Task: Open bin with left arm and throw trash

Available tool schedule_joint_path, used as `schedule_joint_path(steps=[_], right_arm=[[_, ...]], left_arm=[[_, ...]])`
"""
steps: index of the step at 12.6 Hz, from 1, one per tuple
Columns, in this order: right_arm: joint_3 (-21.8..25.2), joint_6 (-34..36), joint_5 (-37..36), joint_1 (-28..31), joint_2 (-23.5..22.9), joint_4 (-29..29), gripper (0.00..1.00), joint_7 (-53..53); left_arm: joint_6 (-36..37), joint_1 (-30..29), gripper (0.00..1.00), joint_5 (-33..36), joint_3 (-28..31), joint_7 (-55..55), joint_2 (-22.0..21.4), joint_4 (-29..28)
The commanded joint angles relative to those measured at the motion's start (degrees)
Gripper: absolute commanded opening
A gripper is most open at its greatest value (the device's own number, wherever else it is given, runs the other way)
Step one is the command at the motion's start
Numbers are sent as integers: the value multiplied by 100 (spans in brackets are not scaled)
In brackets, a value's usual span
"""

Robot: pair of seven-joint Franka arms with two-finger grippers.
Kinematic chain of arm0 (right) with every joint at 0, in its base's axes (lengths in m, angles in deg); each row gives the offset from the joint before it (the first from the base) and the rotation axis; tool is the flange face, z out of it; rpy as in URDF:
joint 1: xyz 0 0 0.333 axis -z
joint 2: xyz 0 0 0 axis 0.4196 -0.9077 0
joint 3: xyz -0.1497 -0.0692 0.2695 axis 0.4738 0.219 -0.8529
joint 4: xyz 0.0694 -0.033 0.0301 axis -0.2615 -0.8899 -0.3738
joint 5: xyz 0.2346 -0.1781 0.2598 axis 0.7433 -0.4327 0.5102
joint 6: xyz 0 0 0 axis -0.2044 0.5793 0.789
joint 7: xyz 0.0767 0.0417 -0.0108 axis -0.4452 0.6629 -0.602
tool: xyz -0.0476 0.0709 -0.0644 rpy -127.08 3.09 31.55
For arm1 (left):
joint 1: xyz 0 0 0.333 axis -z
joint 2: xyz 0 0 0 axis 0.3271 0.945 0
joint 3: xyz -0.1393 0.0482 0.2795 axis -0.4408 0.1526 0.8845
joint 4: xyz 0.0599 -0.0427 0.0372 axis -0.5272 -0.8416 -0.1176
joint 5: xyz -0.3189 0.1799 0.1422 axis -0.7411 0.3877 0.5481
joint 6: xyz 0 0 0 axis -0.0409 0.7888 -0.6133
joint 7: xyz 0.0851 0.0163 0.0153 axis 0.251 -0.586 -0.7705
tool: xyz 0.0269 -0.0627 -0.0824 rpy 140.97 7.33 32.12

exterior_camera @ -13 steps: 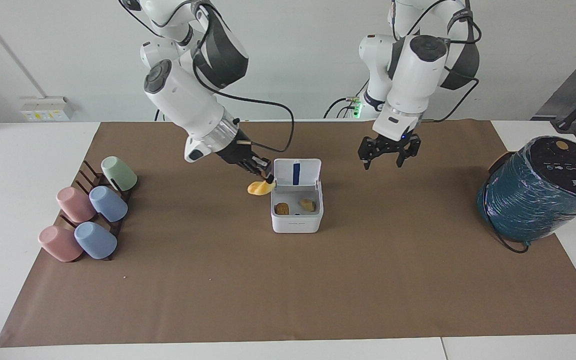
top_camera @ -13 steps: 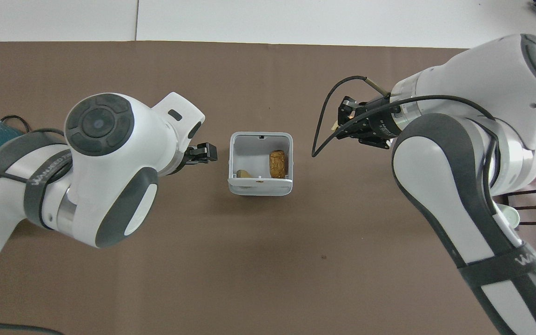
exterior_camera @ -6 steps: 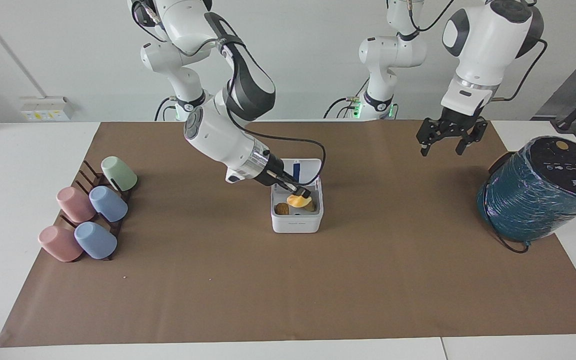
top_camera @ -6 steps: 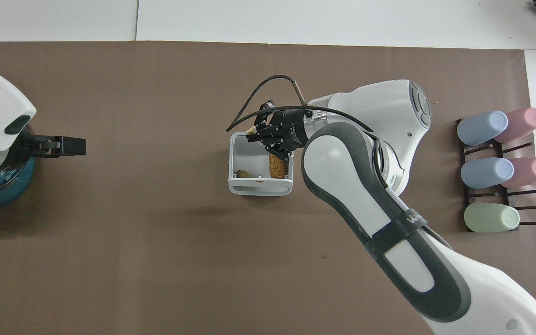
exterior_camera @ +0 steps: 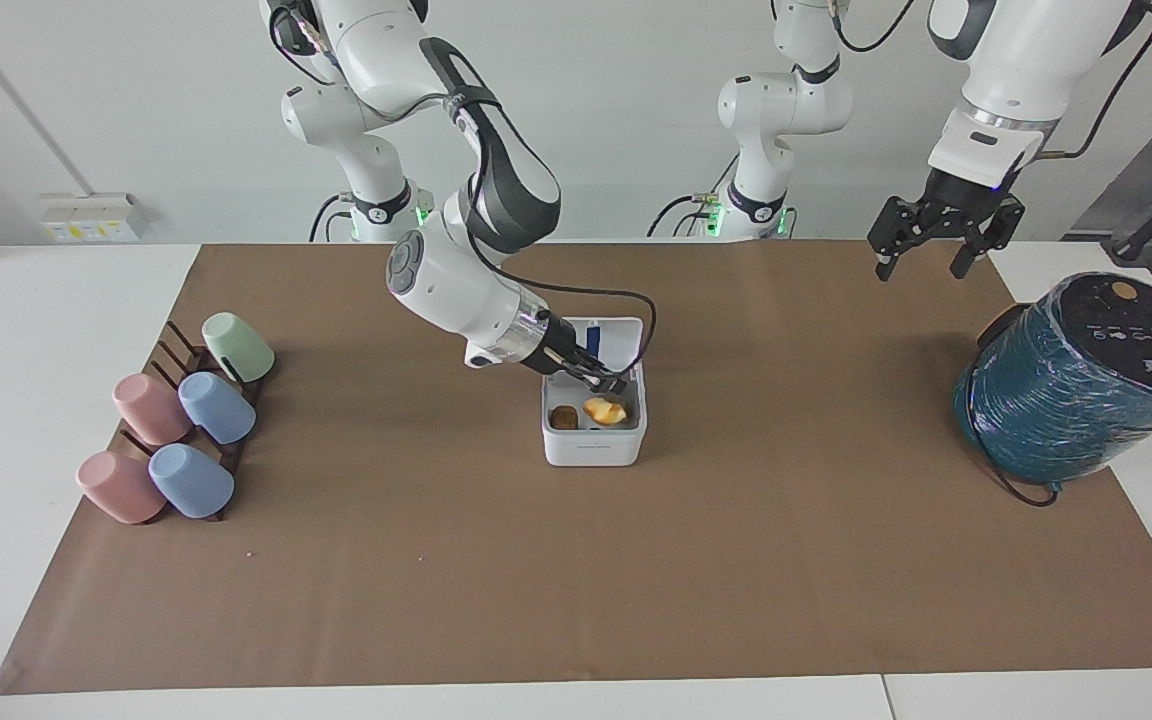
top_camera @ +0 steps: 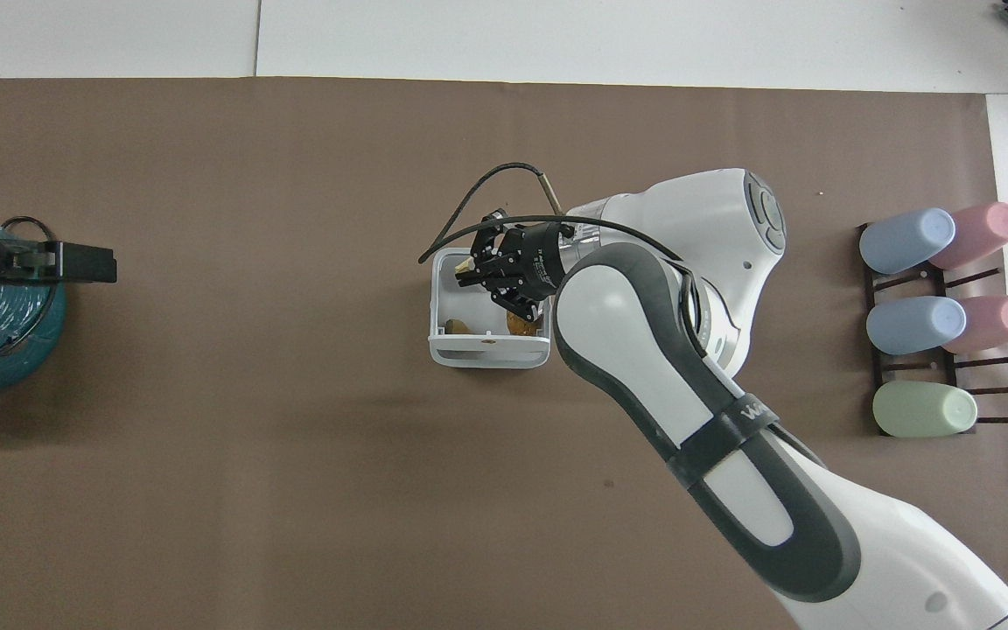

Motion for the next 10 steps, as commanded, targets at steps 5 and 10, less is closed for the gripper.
schedule_joint_path(steps=[5,10], right_arm=[[55,-124,-1988,80,572,8,100,38],[38,323,-5033,878,1064,88,100,-1090]], left_arm=[[518,27,100,78,-50,1,89,187],[605,-70,100,87,-33,246,45,187]])
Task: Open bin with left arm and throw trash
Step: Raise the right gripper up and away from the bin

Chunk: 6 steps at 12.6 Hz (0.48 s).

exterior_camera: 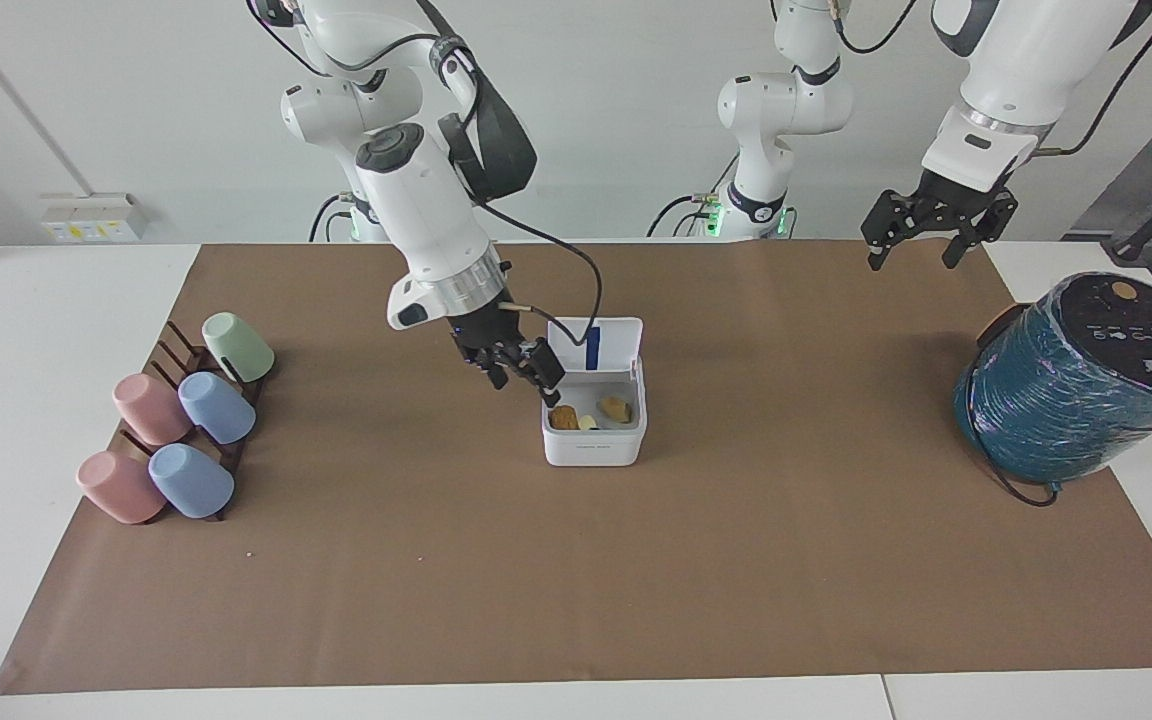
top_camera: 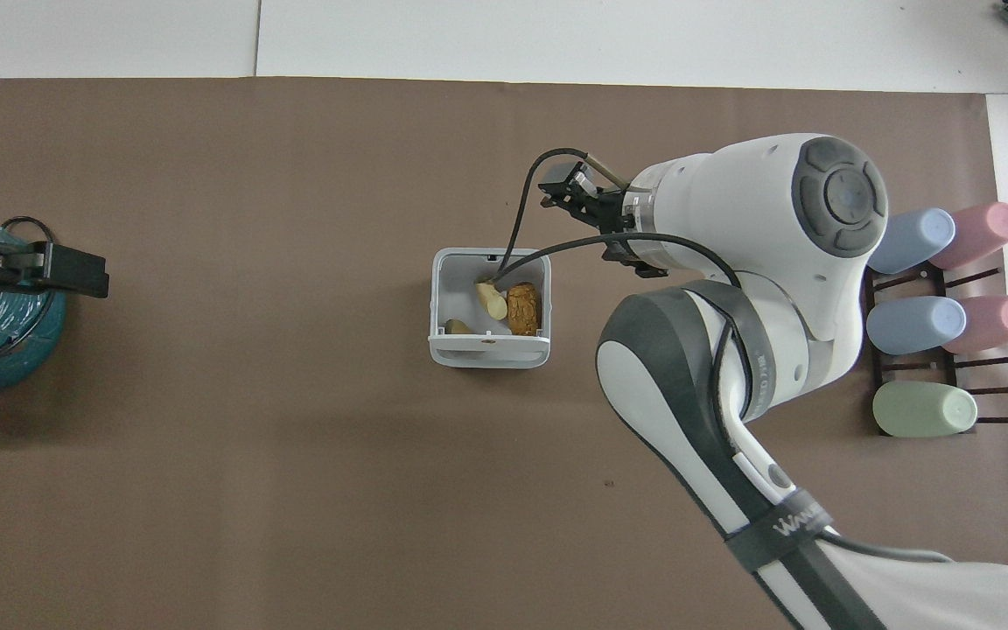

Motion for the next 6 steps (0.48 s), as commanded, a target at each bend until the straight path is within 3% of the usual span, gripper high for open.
schedule_joint_path(steps=[1,3,6], right_arm=[[-53,476,-497,619,315,-44,100,-1458],[-44,1047,-558,1172,569,-45,100,-2498],[-44,1768,-567,1754,947,-36,100,-3134]], left_arm=[[179,-202,100,78,1,214,-7,120],[180,-247,100,104,10,223,11,146],[188,-335,100,105,10,302,11,138]])
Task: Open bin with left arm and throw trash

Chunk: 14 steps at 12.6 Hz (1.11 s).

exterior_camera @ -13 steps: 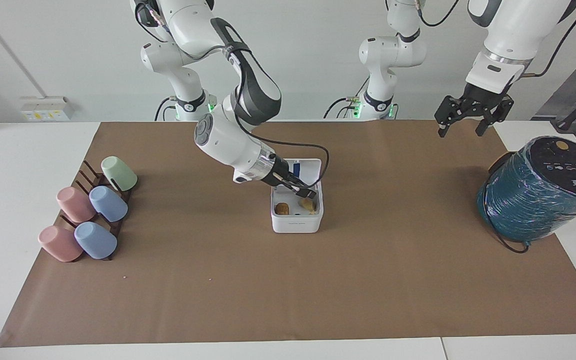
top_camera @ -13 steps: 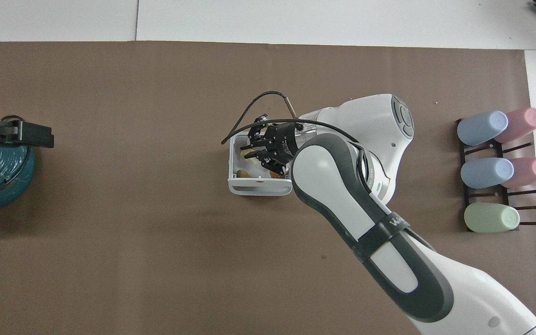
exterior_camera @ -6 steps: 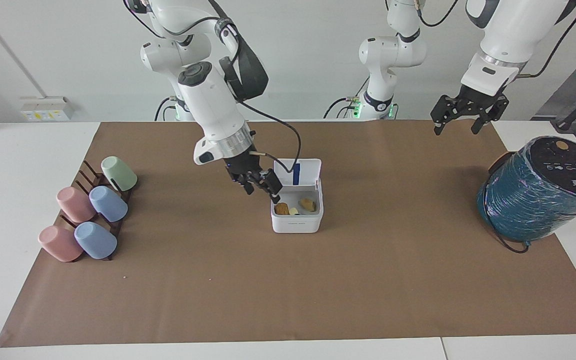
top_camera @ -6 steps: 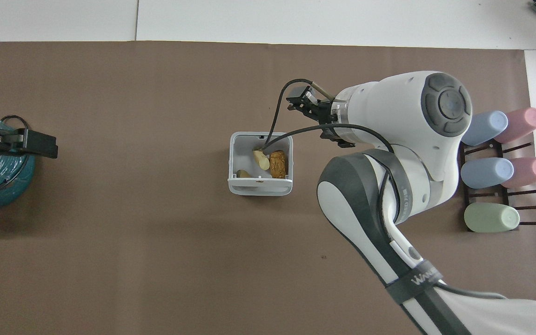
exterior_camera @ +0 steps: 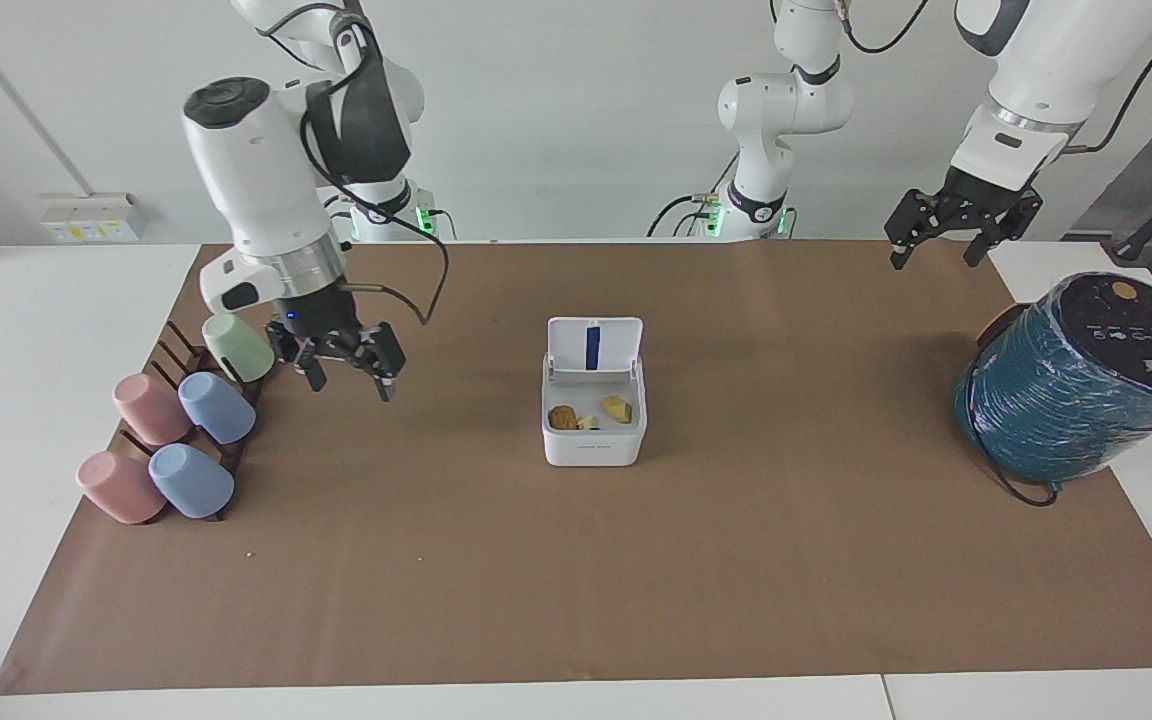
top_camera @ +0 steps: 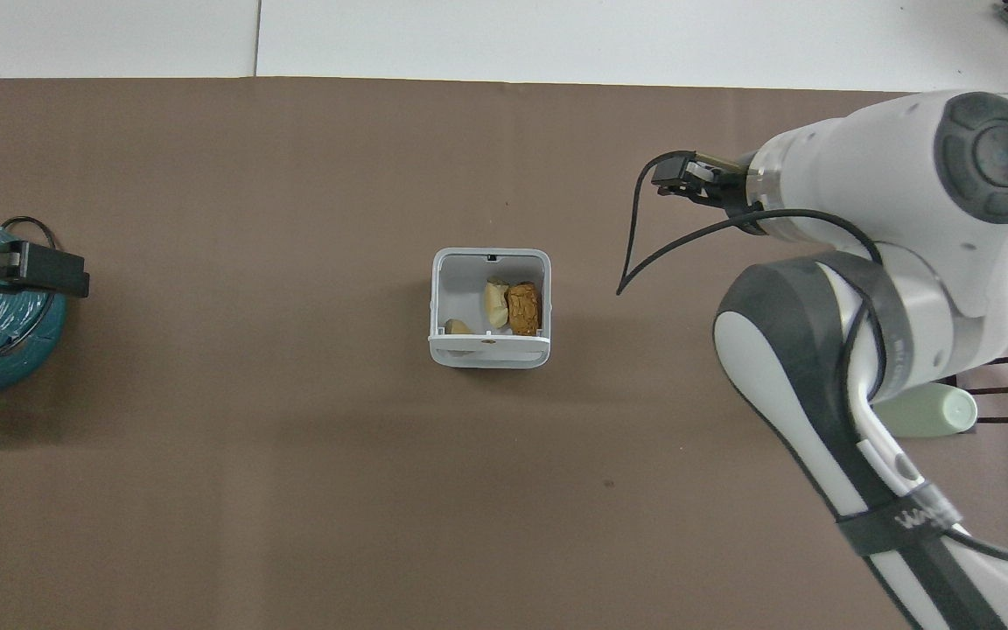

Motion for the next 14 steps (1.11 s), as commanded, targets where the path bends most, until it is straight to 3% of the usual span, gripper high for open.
schedule_joint_path(steps=[1,4,6,8,14], right_arm=[[-92,632,-138,401,464,-53,100,-372],[-162,1571,-138,911,721,323,100,-600],[-66,2354,-138,948,756,746,100,-1056],[-74,2796,-251,930,957,756,100,-1130],[-127,2665,-506,851,1213,352,100,-1217]], left_arm=[[180,-72,100,129,-31,127,-5,74],[154,-55,100,120,-39,92,-5,65],[102,-63,100,120,-39,74,-5,65],[128,-72,100,111,-31,74,-5,65],[128,-98,100,76,-13,135,-14,56]])
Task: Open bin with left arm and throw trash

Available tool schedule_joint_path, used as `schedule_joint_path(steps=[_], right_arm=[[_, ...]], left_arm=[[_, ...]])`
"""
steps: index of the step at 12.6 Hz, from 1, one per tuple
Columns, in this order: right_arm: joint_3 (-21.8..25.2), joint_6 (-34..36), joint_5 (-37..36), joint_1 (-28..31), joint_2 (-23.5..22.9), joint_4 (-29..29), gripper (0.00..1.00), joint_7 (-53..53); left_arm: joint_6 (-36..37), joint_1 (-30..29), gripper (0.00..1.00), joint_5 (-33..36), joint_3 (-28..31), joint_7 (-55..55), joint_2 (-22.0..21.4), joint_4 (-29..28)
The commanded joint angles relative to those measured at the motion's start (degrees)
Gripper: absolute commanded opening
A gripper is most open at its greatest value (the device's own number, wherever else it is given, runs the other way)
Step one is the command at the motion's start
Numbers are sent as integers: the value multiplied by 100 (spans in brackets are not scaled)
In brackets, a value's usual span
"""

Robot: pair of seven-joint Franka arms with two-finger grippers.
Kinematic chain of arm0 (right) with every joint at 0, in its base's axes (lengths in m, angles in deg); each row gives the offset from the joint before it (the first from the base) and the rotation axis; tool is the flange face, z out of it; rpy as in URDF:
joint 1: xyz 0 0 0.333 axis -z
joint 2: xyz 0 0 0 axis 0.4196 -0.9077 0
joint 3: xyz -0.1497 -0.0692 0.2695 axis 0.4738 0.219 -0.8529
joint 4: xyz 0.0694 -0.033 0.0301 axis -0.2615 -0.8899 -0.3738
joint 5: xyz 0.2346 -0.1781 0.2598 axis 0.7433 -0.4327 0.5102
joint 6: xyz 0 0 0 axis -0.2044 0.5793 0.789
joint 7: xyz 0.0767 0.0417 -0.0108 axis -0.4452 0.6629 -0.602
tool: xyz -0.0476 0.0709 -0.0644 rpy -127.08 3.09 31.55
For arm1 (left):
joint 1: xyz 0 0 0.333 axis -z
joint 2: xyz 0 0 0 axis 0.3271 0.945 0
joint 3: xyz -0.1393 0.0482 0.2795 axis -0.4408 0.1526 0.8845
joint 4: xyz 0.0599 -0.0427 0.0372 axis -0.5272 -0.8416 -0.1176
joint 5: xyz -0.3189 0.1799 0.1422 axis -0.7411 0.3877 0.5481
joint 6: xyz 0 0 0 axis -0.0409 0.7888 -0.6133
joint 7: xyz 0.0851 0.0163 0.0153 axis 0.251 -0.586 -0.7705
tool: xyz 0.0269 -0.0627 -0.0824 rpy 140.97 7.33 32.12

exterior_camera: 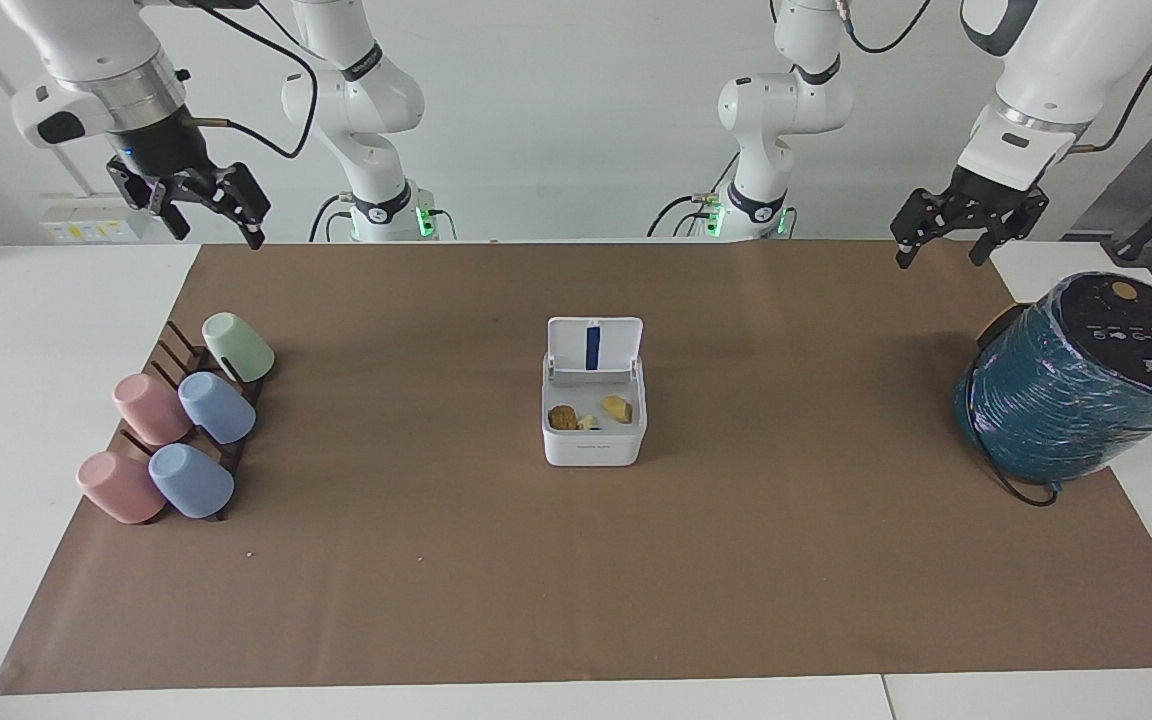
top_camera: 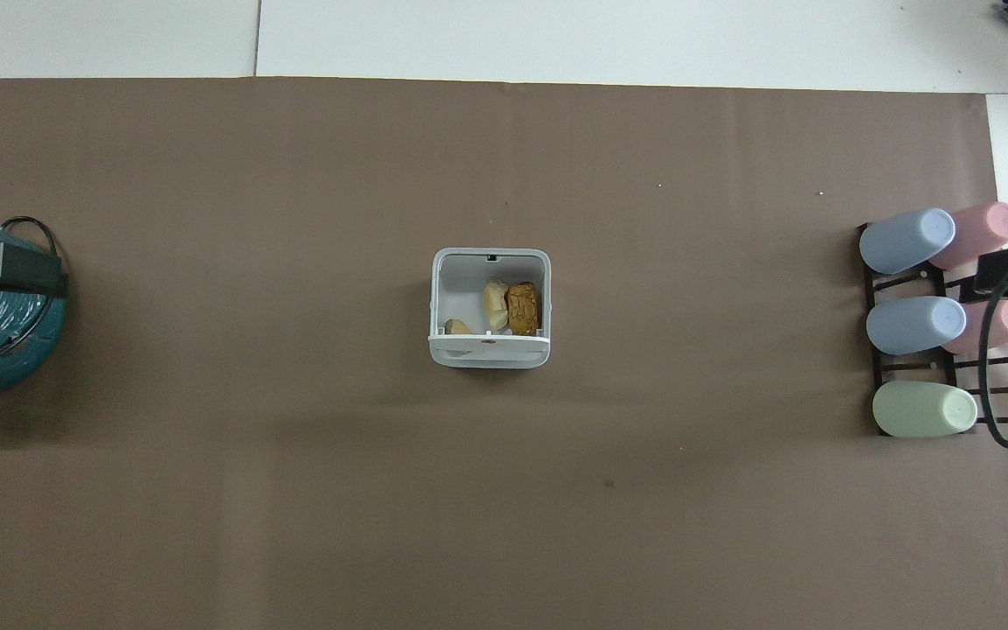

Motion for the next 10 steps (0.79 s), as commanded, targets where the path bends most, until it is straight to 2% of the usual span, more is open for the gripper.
schedule_joint_path(steps=[1,10], right_arm=[[-71,-111,-235,-2,171,-265,100,-180],[-80,-155,-120,-2,171,-265,100,-101]], left_arm=[[103,-86,100,68,-21,101,-14,30],[77,-112,100,68,-21,101,-41,3]])
